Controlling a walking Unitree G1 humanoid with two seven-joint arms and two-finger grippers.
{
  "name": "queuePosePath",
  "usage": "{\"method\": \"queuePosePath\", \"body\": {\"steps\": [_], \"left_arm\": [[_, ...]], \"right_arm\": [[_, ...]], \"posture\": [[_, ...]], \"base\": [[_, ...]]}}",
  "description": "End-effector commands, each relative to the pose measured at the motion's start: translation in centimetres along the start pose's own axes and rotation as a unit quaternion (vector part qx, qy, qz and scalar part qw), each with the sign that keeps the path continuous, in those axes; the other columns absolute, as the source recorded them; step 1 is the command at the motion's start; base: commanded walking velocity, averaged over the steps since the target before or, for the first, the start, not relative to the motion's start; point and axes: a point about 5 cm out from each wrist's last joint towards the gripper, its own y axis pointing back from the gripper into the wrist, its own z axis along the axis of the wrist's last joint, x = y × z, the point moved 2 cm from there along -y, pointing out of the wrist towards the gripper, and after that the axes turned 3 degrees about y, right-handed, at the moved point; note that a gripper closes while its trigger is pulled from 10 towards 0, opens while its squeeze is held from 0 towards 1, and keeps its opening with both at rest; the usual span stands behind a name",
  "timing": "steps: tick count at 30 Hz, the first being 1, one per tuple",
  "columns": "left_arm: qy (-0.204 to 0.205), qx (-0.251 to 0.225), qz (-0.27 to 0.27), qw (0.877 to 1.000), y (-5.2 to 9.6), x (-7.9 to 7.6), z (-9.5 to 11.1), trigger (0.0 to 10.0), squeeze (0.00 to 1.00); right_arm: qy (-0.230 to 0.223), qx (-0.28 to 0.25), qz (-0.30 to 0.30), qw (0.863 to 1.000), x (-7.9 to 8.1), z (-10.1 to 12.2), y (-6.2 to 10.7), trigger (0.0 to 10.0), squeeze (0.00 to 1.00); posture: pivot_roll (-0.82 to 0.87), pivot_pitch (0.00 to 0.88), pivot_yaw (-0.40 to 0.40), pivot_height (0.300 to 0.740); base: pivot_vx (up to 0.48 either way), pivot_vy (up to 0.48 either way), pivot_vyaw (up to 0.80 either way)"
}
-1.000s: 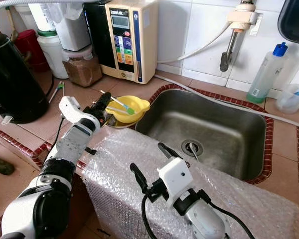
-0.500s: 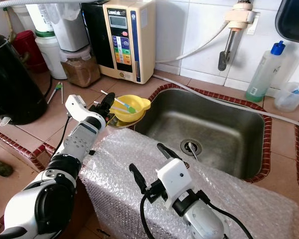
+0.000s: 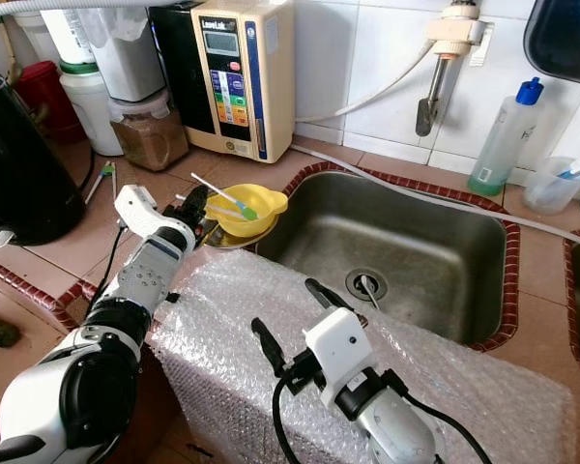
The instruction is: Kitchen organization
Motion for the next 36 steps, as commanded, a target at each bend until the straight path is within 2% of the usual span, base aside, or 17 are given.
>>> {"method": "queuePosePath", "body": {"steps": [1, 10, 23, 30, 36], "left_arm": [[-0.014, -0.006, 0.017, 1.000, 0.0, 0.4, 0.5, 0.0, 0.00], [-0.023, -0.014, 0.048, 0.998, 0.1, 1.2, 0.6, 0.0, 0.00], [-0.063, -0.061, 0.073, 0.993, 0.1, 1.8, 3.2, 0.0, 0.00], [-0.088, -0.088, 0.100, 0.987, 0.5, 2.8, 4.8, 0.0, 0.00], [-0.091, -0.097, 0.106, 0.985, 0.6, 3.1, 5.4, 0.0, 0.00]], "right_arm": [[0.003, -0.003, 0.000, 1.000, -0.1, 0.3, 0.0, 10.0, 0.18], [0.004, -0.003, 0.000, 1.000, -0.1, 0.3, -0.1, 10.0, 0.18], [0.004, -0.004, 0.001, 1.000, 0.0, 0.3, -0.2, 10.0, 0.17], [0.004, -0.005, 0.002, 1.000, 0.0, 0.3, -0.3, 10.0, 0.16], [0.005, -0.004, 0.003, 1.000, 0.0, 0.3, -0.3, 10.0, 0.16]], "posture": [[-0.04, 0.000, 0.095, 0.740], [-0.04, 0.000, 0.095, 0.740], [-0.03, 0.000, 0.091, 0.740], [-0.02, 0.000, 0.089, 0.740], [-0.02, 0.000, 0.085, 0.740]], "base": [[0.000, 0.000, 0.00], [0.000, 0.000, 0.00], [0.000, 0.000, 0.00], [0.000, 0.000, 0.00], [0.000, 0.000, 0.00]]}}
